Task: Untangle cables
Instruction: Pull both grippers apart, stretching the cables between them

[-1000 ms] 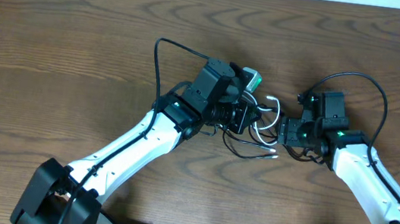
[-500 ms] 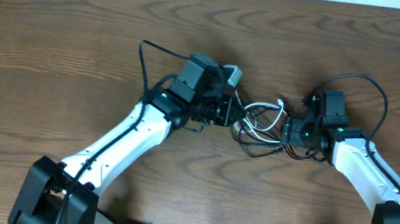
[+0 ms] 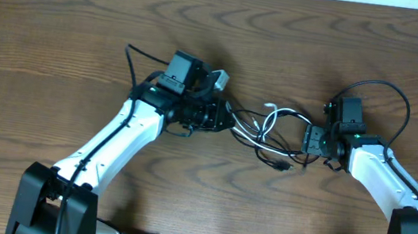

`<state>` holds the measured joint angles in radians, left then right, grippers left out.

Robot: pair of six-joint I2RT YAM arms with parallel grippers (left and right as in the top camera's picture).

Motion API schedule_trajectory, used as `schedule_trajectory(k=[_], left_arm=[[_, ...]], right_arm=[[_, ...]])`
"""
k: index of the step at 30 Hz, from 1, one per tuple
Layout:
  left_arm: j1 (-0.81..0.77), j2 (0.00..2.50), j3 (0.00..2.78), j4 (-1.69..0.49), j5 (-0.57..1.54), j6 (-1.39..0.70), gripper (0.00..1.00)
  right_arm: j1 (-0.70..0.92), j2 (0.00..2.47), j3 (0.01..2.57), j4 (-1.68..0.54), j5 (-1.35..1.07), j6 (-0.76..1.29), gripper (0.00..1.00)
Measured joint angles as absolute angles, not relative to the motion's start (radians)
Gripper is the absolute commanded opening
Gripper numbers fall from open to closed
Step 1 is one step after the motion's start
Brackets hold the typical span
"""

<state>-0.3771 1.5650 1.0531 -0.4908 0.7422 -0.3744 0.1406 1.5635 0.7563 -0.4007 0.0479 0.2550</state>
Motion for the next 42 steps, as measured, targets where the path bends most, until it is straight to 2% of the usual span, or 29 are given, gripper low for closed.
schedule_trajectory(k=[10, 15, 19, 26, 31, 38, 39, 42], left_arm=[[-0.246, 1.468, 1.053, -0.641, 0.756, -0.292, 0.07], [-0.184, 1.349, 1.053, -0.675, 0.756, -0.28, 0.07], [-0.072, 1.218, 1.053, -0.68, 0.715, -0.279, 0.07], [0.037, 1.017, 1.053, -0.686, 0.692, -0.279, 0.07], [0.052, 0.95, 1.053, -0.723, 0.669, -0.28, 0.07], [0.046, 0.996, 1.053, -0.812, 0.647, -0.279, 0.07], [0.04, 1.01, 1.053, -0.817, 0.646, -0.279, 0.08], [-0.008, 1.064, 1.053, -0.83, 0.64, -0.273, 0.24]], right_arm=[[0.123, 1.564, 0.751, -0.404, 0.081, 0.275, 0.72], [0.124, 1.564, 0.751, -0.399, 0.038, 0.279, 0.72], [0.092, 1.565, 0.746, -0.41, 0.121, 0.279, 0.72], [0.08, 1.565, 0.744, -0.409, 0.173, 0.279, 0.72], [0.08, 1.565, 0.744, -0.397, 0.143, 0.279, 0.73], [0.08, 1.565, 0.743, -0.347, 0.008, 0.244, 0.66], [0.08, 1.565, 0.743, -0.342, -0.014, 0.24, 0.67], [0.081, 1.565, 0.743, -0.334, -0.072, 0.223, 0.69]])
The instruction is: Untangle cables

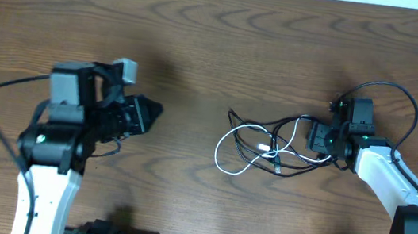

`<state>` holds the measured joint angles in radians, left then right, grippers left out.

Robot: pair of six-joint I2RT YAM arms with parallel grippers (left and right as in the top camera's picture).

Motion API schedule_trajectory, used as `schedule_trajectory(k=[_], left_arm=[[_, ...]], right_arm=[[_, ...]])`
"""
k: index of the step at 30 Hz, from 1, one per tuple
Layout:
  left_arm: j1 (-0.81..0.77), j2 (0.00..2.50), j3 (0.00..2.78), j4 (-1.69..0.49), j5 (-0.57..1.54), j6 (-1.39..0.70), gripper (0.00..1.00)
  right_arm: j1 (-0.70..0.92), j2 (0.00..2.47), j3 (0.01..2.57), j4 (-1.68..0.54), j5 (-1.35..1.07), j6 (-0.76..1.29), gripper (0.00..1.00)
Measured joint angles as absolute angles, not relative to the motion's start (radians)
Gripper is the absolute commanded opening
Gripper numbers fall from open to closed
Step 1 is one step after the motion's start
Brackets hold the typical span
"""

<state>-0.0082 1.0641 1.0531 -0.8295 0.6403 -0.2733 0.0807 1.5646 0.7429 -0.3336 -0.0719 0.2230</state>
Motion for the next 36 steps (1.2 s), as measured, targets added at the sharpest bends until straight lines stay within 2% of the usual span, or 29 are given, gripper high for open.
schedule_trajectory(k=[3, 5, 8, 17, 26, 36], left_arm=[[-0.078, 1.127, 1.053, -0.825, 0.639, -0.268, 0.37], [-0.135, 1.175, 1.053, -0.807, 0.64, -0.262, 0.51], [-0.219, 1.263, 1.053, -0.765, 0.64, -0.264, 0.61], [-0.385, 1.514, 1.053, -0.557, 0.594, -0.342, 0.62], [-0.529, 1.7, 1.053, -0.445, 0.502, -0.358, 0.78], [-0.609, 1.805, 1.053, -0.401, 0.333, -0.34, 0.78]], right_arm=[[0.081, 1.565, 0.743, -0.32, -0.119, 0.197, 0.7], [0.08, 1.565, 0.743, -0.3, -0.164, 0.18, 0.7], [0.08, 1.565, 0.743, -0.281, -0.23, 0.162, 0.72], [0.081, 1.565, 0.743, -0.28, -0.301, 0.1, 0.75], [0.081, 1.565, 0.743, -0.287, -0.308, 0.093, 0.76], [0.081, 1.565, 0.743, -0.291, -0.307, 0.09, 0.76]])
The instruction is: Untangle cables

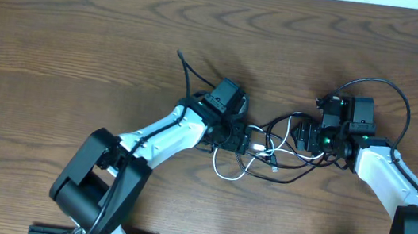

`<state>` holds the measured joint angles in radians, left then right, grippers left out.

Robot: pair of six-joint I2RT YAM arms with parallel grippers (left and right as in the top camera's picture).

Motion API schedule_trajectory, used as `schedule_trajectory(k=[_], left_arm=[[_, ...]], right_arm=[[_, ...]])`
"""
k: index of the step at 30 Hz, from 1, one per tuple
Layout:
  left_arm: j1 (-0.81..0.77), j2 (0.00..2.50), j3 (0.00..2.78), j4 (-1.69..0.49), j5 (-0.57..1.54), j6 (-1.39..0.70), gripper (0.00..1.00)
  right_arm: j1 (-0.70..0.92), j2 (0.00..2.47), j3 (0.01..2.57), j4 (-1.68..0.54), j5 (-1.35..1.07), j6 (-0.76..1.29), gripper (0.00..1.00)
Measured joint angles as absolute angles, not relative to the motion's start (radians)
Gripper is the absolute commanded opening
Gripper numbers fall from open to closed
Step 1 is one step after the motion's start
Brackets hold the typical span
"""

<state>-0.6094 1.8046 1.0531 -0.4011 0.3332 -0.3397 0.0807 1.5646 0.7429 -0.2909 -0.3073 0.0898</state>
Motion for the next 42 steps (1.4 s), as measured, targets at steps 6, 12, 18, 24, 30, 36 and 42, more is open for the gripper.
schedule_trajectory(k=[6, 12, 18, 24, 30, 36, 42], left_arm=[[-0.611, 1.839, 1.053, -0.333, 0.282, -0.339, 0.56], [-0.611, 1.865, 1.053, -0.323, 0.269, -0.341, 0.07], [-0.611, 1.86, 1.053, -0.344, 0.263, -0.34, 0.07], [-0.611, 1.74, 1.053, -0.364, 0.259, -0.34, 0.07], [-0.612, 1.568, 1.053, -0.386, 0.274, -0.34, 0.08], [-0.614, 1.443, 1.053, -0.498, 0.298, -0.326, 0.07], [-0.614, 1.306, 1.053, -0.602, 0.25, -0.286, 0.08]], right_arm=[[0.081, 1.565, 0.743, -0.291, -0.307, 0.089, 0.76], [0.081, 1.565, 0.743, -0.292, -0.294, 0.089, 0.76], [0.081, 1.565, 0.743, -0.294, -0.208, 0.082, 0.77], [0.081, 1.573, 0.729, -0.272, -0.124, 0.077, 0.77], [0.081, 1.631, 0.726, -0.218, -0.065, 0.067, 0.78], [0.084, 1.685, 0.752, -0.166, 0.027, 0.07, 0.8], [0.084, 1.71, 0.772, -0.154, 0.049, 0.097, 0.8]])
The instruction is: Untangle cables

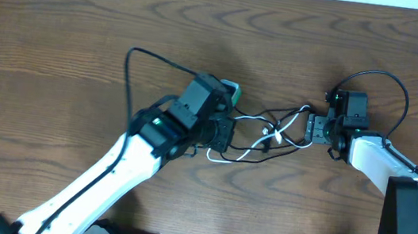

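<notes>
A tangle of thin cables, one white and at least one black, lies stretched across the middle of the wooden table. My left gripper sits at the tangle's left end and appears shut on the strands there, with a white loop hanging out below it. At the right end, my right gripper appears shut on the black cable. The strands run fairly taut between the two, with a knot near the middle. The fingertips of both grippers are largely hidden under the wrists.
The left arm's own black lead arches up to the left of its wrist. The right arm's lead loops above its wrist. A pale wall strip borders the table's far edge.
My left gripper has moved a little left, from the tangle's middle to its left end. The right gripper shifted slightly right. The cables between them are now drawn out longer and flatter.
First both grippers were at the tangle's two ends. Then the left arm stood far off to the left, open, and the cables lay loose in loops by the right gripper. After that the left gripper was back in the tangle's middle, and now the cables are stretched between both.
</notes>
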`<state>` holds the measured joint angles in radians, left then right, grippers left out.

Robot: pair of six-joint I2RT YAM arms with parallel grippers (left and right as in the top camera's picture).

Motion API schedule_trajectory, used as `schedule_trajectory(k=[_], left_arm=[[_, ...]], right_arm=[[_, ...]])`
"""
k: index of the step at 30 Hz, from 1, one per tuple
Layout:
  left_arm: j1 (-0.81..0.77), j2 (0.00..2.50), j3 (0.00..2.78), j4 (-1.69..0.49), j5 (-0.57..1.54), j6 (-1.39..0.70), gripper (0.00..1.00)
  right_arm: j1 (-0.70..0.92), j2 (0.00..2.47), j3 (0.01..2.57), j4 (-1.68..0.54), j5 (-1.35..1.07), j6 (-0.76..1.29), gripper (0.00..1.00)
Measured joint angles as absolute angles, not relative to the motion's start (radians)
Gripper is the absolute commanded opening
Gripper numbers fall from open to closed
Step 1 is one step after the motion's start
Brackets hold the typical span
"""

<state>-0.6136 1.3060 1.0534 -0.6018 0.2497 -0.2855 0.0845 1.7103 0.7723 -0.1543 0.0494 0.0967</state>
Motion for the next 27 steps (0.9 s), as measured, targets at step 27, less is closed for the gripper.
schedule_trajectory(k=[27], left_arm=[[-0.613, 0.943, 1.053, -0.738, -0.3, -0.307, 0.09]], right_arm=[[0.081, 1.72, 0.774, -0.12, 0.027, 0.128, 0.73]])
